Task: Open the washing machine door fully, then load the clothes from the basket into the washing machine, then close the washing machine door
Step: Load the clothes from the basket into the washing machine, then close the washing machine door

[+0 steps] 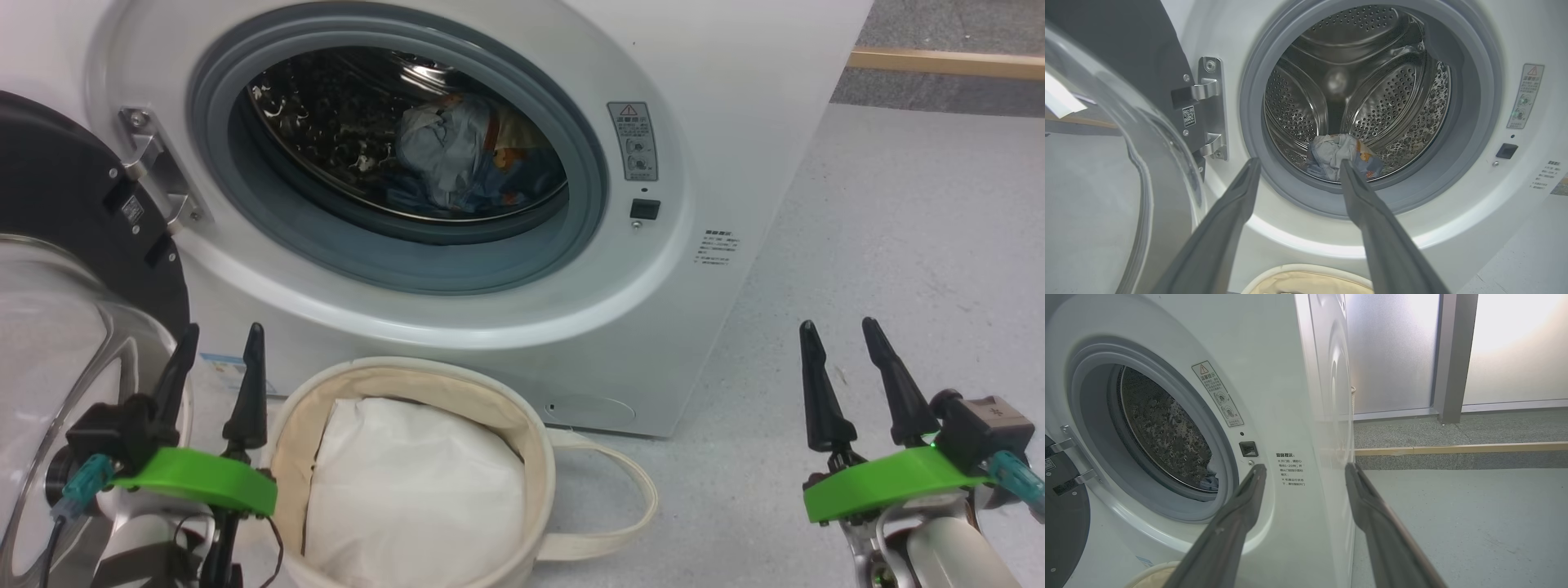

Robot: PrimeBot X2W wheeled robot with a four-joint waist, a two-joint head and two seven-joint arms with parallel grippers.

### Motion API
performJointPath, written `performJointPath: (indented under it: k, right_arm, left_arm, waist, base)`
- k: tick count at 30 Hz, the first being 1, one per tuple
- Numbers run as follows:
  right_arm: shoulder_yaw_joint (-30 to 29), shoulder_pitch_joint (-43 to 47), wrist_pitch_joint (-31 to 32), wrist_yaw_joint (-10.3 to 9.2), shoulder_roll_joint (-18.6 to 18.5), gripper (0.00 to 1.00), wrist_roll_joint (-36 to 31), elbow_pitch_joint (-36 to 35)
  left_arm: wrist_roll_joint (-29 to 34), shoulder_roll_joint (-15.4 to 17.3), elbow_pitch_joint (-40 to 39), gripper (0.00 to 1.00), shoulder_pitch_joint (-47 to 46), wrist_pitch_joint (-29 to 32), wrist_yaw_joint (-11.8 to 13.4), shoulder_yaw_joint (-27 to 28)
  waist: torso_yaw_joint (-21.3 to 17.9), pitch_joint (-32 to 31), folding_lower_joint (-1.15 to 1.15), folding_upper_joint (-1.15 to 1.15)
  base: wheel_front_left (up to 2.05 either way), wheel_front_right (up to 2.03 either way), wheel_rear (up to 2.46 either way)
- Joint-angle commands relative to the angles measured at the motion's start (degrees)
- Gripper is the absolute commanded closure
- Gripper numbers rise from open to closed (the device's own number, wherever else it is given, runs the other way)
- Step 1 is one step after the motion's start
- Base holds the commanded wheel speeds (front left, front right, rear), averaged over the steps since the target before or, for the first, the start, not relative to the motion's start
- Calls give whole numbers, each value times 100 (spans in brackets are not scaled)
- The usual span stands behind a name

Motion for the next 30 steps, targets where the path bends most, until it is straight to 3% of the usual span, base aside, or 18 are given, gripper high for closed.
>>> performJointPath:
  k: [1, 30]
  right_arm:
    - [71, -55, -70, 3, -51, 0, -73, -144]
    - [-83, -13, -70, 3, 1, 0, -134, 103]
  left_arm:
    - [12, 125, -202, 0, -72, -35, -31, 198]
    - [-144, 70, -347, 0, 0, -35, -33, 341]
  waist:
    - [0, 0, 0, 0]
    - [37, 0, 0, 0]
  base:
    - [0, 0, 0]
    - [-6, 12, -6]
